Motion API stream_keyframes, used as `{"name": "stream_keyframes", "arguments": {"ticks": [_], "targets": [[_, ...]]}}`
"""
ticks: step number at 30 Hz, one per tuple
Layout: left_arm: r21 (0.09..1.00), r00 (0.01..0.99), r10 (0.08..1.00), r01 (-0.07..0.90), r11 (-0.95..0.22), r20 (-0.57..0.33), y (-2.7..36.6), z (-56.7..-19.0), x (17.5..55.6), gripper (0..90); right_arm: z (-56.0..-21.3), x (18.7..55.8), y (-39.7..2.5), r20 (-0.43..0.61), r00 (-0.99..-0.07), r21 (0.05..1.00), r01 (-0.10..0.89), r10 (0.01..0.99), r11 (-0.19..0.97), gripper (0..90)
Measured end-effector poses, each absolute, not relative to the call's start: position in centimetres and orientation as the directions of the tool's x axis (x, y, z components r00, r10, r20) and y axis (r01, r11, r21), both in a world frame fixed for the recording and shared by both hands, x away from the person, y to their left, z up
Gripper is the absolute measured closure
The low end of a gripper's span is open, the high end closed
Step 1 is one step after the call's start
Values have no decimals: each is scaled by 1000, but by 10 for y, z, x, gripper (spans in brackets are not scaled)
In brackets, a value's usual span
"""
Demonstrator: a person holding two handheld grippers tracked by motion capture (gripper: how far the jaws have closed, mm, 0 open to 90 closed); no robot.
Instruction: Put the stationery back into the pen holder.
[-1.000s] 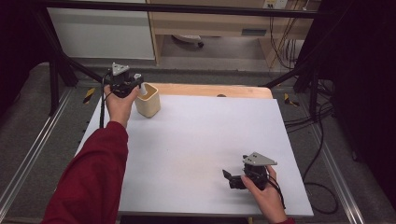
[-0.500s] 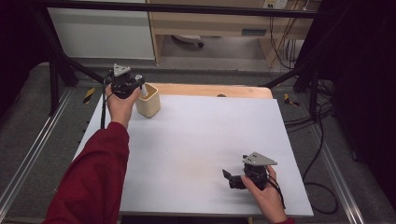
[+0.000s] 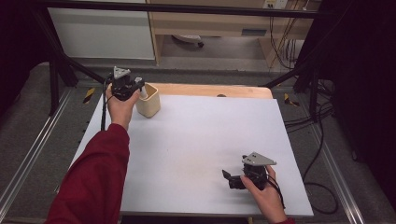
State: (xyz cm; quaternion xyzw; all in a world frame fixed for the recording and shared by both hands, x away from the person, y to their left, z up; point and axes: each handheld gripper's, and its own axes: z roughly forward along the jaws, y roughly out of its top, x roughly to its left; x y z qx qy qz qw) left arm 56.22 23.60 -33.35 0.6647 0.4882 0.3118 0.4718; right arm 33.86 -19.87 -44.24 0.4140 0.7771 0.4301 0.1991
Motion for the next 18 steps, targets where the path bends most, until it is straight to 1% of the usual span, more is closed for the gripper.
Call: {"name": "stream_keyframes", "arguments": {"ticks": [12,18], "targets": [[920,329,943,383,-89,-46,234,-342,561,708,-442,338,-199,45,-577,836,469,815,286,30],[922,337,940,377,-90,-46,230,-344,562,705,-442,338,-199,49,-576,834,473,816,284,30]]}}
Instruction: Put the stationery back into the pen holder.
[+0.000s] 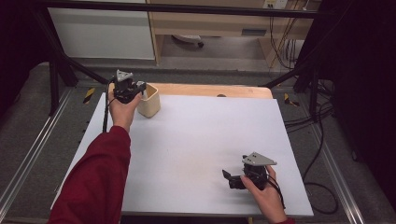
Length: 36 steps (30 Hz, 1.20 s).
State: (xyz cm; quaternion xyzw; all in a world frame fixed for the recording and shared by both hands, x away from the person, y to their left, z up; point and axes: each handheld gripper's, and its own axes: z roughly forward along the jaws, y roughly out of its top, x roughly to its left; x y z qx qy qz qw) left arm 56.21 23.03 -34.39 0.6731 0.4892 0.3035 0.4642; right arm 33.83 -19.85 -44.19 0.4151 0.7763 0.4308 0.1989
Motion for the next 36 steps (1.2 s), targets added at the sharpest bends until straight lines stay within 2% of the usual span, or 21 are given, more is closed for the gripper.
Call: {"name": "stream_keyframes", "arguments": {"ticks": [2,4,6,9,19,36], "targets": [[930,338,940,358,-84,-45,230,-343,562,673,-442,338,-198,52,-576,834,474,816,281,30],[935,327,944,347,-72,-49,229,-341,562,513,-442,338,-198,50,-576,834,474,816,283,30],[940,324,946,331,-83,-31,227,-339,561,416,-442,338,-198,49,-576,835,472,816,283,30],[946,325,946,311,-94,-13,226,-337,559,329,-442,338,-199,48,-576,835,471,816,283,30],[942,332,942,326,-73,-42,223,-334,556,78,-442,338,-198,42,-576,835,470,817,288,29],[945,372,924,325,-38,-91,217,-326,546,53,-441,338,-198,42,-575,835,469,817,288,28]]}}
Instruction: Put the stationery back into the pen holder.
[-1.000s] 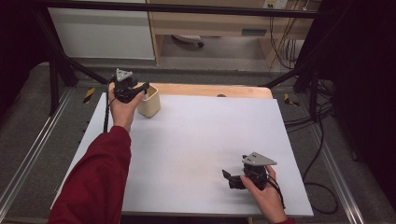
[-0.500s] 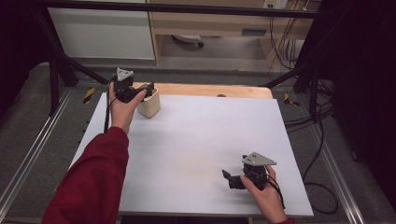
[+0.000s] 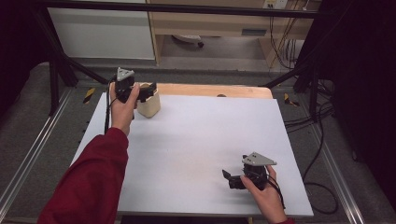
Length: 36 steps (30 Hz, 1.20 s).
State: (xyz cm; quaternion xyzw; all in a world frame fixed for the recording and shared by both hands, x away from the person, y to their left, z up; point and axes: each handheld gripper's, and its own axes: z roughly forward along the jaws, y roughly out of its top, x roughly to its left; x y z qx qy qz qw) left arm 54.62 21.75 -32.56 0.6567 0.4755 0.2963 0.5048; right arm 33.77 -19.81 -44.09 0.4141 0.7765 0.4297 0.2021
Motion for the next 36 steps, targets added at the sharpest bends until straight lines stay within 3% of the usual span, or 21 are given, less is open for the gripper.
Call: {"name": "stream_keyframes", "arguments": {"ticks": [36], "targets": [[964,423,899,266,-1,-116,224,-304,507,46,-441,338,-198,35,-575,837,464,817,291,28]]}}
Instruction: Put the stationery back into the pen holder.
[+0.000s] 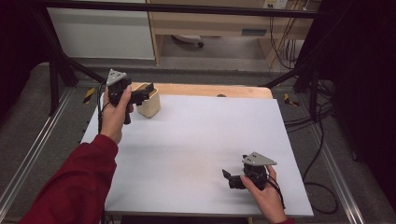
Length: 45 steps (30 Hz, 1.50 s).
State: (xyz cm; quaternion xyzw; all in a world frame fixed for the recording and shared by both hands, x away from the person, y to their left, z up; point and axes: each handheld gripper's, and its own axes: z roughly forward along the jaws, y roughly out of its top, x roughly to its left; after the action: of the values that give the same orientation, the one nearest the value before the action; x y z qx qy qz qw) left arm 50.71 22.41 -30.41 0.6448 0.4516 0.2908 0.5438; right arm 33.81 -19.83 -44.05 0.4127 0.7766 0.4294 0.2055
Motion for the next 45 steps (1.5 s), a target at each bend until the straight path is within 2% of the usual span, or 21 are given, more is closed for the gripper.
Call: {"name": "stream_keyframes", "arguments": {"ticks": [22,45], "targets": [[974,440,889,226,27,-127,246,-300,450,40,-440,338,-198,34,-570,836,467,821,289,28],[973,434,893,230,13,-115,257,-336,400,37,-440,338,-198,32,-567,837,465,823,288,28]]}}
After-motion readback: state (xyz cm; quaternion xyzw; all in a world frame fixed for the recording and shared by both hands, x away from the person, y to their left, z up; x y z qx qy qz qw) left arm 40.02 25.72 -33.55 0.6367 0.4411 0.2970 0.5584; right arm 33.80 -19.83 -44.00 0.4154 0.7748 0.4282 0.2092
